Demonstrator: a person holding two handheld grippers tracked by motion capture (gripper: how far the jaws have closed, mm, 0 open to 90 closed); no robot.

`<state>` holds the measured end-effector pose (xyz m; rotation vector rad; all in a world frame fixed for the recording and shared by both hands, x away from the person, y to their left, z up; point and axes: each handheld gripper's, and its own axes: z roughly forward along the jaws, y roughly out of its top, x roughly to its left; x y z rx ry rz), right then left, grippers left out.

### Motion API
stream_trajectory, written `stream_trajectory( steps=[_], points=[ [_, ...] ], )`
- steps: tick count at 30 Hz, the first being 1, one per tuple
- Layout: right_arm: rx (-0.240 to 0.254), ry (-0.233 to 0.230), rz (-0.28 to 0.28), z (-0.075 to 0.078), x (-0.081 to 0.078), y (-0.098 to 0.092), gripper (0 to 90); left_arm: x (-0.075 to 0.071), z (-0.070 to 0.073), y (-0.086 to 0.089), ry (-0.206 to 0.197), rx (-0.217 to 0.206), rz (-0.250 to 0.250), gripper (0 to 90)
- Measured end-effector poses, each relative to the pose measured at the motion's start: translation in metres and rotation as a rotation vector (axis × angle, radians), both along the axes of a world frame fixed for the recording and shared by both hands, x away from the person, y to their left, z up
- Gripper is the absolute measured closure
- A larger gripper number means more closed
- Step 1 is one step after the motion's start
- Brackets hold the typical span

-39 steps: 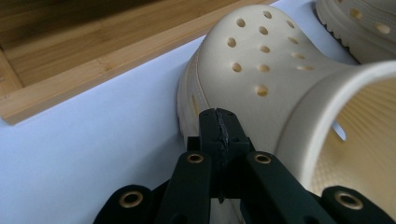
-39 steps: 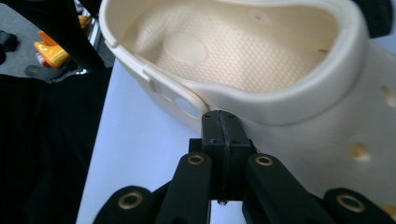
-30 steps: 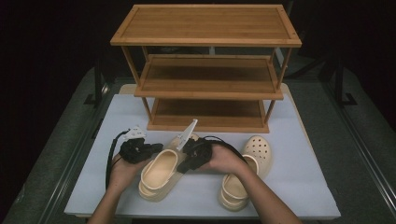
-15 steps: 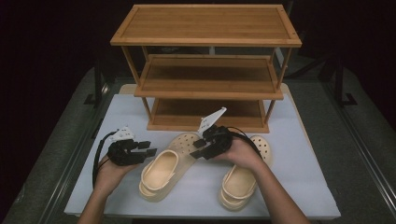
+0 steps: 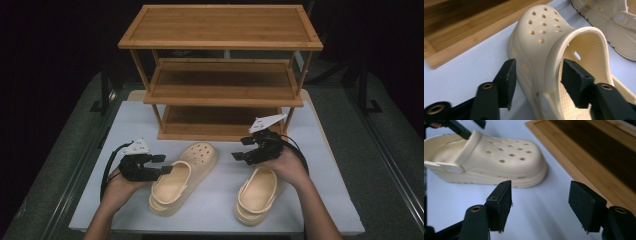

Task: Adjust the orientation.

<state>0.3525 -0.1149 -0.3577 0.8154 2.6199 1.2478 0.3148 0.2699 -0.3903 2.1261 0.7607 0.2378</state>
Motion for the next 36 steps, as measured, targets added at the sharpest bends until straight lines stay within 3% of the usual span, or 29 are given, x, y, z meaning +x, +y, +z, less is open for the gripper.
stream_trajectory(
  steps=[4,6,7,12,13,14,19,25,30,36],
  points=[
    [0.041,-0.020,-0.089,0.001,-0.006,-0.030,33.9,0.001,-0.002,-0.009,-0.015,0.025,-0.032,60.2],
    [0.043,-0.017,-0.105,0.001,-0.006,-0.037,33.9,0.000,-0.001,-0.010,-0.022,0.031,-0.041,72.0],
    [0.043,-0.017,-0.105,0.001,-0.006,-0.037,33.9,0.000,0.000,-0.011,-0.027,0.036,-0.042,72.0],
    [0.057,-0.028,-0.147,-0.002,-0.008,-0.052,33.3,-0.006,0.005,-0.017,-0.107,0.110,-0.014,82.5],
    [0.057,-0.028,-0.147,-0.002,-0.008,-0.052,33.3,-0.006,0.005,-0.017,-0.107,0.110,-0.014,82.8],
    [0.059,-0.027,-0.154,-0.003,-0.008,-0.055,33.1,-0.005,0.007,-0.019,-0.132,0.130,-0.001,83.2],
    [0.060,-0.024,-0.158,-0.006,-0.007,-0.059,33.0,-0.001,0.011,-0.021,-0.142,0.137,0.018,83.9],
    [0.067,-0.022,-0.171,-0.007,-0.007,-0.063,32.9,0.012,0.018,-0.022,-0.171,0.154,0.040,83.9],
    [0.076,-0.022,-0.185,-0.007,-0.007,-0.068,32.9,0.023,0.017,-0.017,-0.172,0.166,0.062,83.8],
    [0.082,-0.024,-0.192,-0.008,-0.007,-0.070,32.9,0.018,0.011,-0.004,-0.168,0.156,0.099,83.7]
  ],
)
